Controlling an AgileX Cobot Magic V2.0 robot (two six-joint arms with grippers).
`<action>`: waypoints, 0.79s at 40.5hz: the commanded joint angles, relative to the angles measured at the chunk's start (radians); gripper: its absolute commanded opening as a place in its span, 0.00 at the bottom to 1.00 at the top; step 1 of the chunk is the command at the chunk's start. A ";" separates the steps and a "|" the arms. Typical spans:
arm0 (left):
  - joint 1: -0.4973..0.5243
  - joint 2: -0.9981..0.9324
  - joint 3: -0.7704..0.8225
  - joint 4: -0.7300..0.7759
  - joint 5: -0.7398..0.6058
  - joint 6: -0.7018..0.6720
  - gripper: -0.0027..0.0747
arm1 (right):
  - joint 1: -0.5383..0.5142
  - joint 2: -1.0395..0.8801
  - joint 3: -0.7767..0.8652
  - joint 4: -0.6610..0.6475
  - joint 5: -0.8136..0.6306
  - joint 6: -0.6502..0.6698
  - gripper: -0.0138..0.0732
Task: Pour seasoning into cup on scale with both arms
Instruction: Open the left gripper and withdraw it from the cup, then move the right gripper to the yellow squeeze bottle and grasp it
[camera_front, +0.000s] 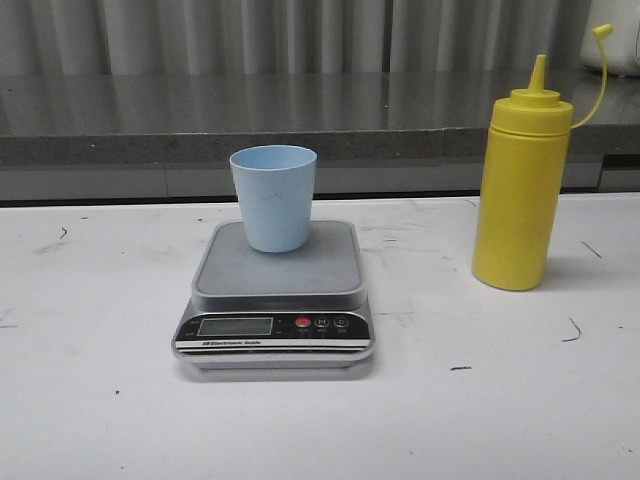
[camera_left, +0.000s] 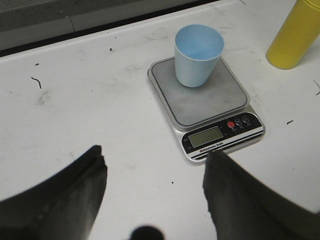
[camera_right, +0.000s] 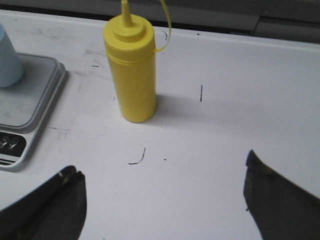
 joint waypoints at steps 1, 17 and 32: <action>-0.004 -0.001 -0.025 -0.002 -0.074 0.001 0.58 | 0.000 0.048 -0.037 0.044 -0.141 -0.053 0.91; -0.004 -0.001 -0.025 -0.002 -0.074 0.001 0.58 | 0.127 0.299 0.054 0.065 -0.392 -0.037 0.91; -0.004 -0.001 -0.025 -0.002 -0.074 0.001 0.58 | 0.240 0.442 0.343 0.101 -1.106 -0.014 0.91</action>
